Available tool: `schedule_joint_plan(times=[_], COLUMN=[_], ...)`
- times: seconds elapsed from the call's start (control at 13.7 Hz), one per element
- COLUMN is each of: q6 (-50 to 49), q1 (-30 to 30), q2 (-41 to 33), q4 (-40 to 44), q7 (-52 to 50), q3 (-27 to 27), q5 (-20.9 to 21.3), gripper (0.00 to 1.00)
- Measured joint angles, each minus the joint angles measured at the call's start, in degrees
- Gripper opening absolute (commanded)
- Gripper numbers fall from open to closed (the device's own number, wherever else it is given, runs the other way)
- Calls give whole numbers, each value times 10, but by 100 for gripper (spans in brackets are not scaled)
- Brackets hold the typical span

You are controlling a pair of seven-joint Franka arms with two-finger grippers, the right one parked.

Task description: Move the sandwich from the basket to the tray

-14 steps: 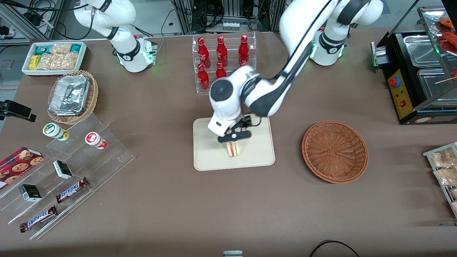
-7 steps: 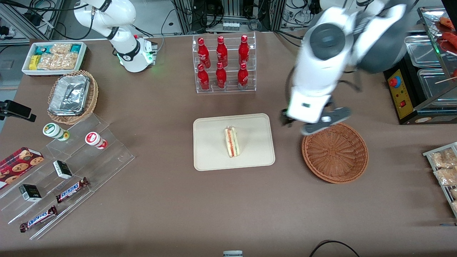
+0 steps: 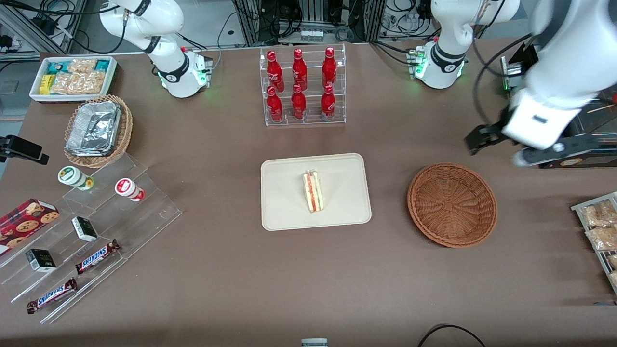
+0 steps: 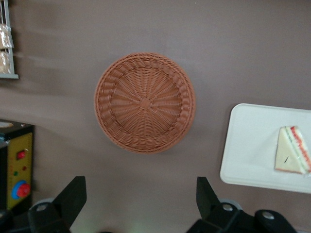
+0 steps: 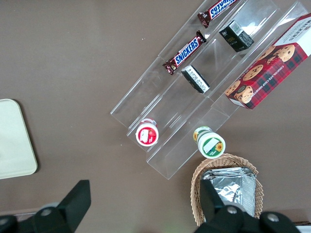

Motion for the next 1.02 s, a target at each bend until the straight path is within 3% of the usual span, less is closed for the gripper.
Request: schedule_joint_plan(times=[0.44, 1.02], q6=[-3, 1], q1=[24, 34], q2=[-52, -37], q4=[-44, -30], q7=[159, 171], q3=[54, 56], q5=[-13, -15], gripper=[100, 100])
